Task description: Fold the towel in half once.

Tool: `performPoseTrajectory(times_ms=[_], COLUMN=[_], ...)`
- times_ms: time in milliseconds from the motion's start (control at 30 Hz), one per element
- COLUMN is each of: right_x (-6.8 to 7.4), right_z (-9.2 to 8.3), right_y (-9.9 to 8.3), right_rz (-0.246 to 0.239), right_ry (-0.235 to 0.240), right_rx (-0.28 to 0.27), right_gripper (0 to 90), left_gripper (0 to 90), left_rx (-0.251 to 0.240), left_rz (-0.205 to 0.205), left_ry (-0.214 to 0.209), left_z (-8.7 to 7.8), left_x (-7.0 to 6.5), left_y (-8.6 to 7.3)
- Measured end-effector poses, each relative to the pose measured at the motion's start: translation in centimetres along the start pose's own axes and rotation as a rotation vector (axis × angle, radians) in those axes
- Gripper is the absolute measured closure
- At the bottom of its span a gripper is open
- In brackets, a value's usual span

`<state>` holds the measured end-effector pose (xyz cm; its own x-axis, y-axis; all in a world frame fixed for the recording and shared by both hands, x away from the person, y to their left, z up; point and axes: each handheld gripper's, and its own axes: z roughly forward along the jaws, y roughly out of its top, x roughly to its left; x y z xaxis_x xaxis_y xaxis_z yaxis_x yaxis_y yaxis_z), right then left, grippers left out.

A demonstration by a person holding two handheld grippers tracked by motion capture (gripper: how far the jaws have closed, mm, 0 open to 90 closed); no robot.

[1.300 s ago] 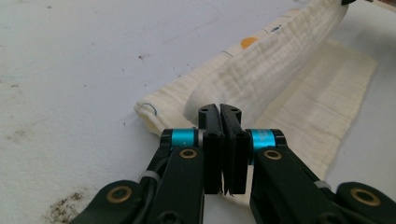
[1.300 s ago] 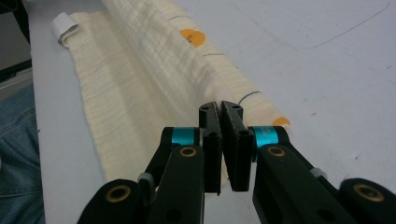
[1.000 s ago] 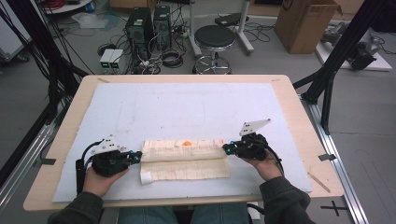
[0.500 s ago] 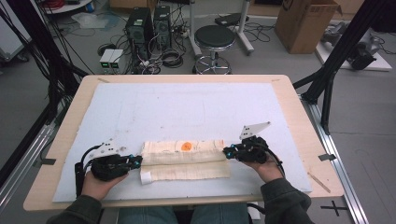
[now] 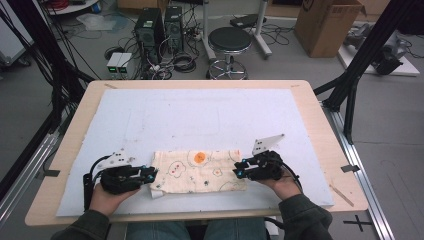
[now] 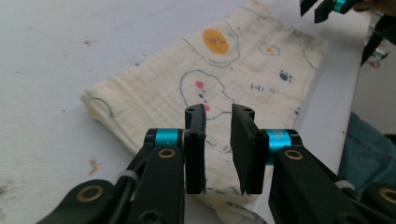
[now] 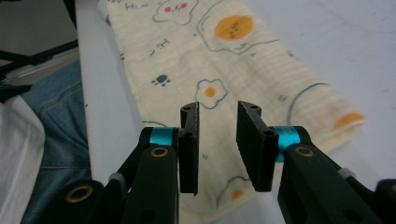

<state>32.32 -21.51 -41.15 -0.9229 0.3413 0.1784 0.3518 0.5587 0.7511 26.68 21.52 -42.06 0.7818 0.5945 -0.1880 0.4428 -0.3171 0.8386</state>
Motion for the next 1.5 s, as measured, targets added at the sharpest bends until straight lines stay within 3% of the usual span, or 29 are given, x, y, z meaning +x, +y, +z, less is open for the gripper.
performPoseTrajectory(times_ms=[133,300,467,533,667,800,900,1000,1133,1267,1500], right_x=[0.4,0.5,0.8,0.9,1.1,1.0,0.7,-0.3,-1.9,-3.4,-5.9], right_z=[1.2,1.7,1.8,1.7,1.5,1.4,0.9,0.3,-0.1,-0.1,1.1], right_y=[-0.5,-1.2,-1.8,-2.1,-2.6,-2.2,-1.6,-0.7,0.2,1.4,2.7], right_rz=[-0.022,-0.031,-0.042,-0.057,-0.06,-0.048,-0.045,-0.021,0.025,0.064,0.152], right_ry=[0.016,0.015,0.004,0.001,-0.006,-0.003,-0.011,-0.048,-0.09,-0.134,-0.135], right_rx=[0.048,0.094,0.125,0.113,0.093,0.092,0.047,0.027,0.008,-0.014,-0.002], right_gripper=[69.5,68.9,67.2,67.0,66.2,59.7,56.9,55.2,54.0,52.7,52.7], left_gripper=[80.6,82.3,81.4,81.2,77.9,70.7,64.6,59.5,58.3,56.6,53.7], left_rx=[0.07,0.131,0.158,0.16,0.156,0.113,0.084,0.049,0.023,0.017,0.005], left_rz=[0.03,0.035,0.026,0.032,0.026,0.018,0.005,-0.034,-0.053,-0.091,-0.189], left_ry=[-0.017,-0.022,-0.019,-0.018,-0.025,-0.037,-0.018,0.007,0.045,0.11,0.156], left_z=[0.9,1.3,1.2,1.2,1.2,0.8,0.6,0.6,0.9,1.7,3.0], left_x=[-0.4,-0.4,-0.2,-0.2,-0.3,-0.3,0.1,1.1,2.2,3.7,5.8], left_y=[-0.4,-1.2,-1.7,-1.9,-1.8,-1.1,-0.2,0.7,1.6,2.4,2.9])
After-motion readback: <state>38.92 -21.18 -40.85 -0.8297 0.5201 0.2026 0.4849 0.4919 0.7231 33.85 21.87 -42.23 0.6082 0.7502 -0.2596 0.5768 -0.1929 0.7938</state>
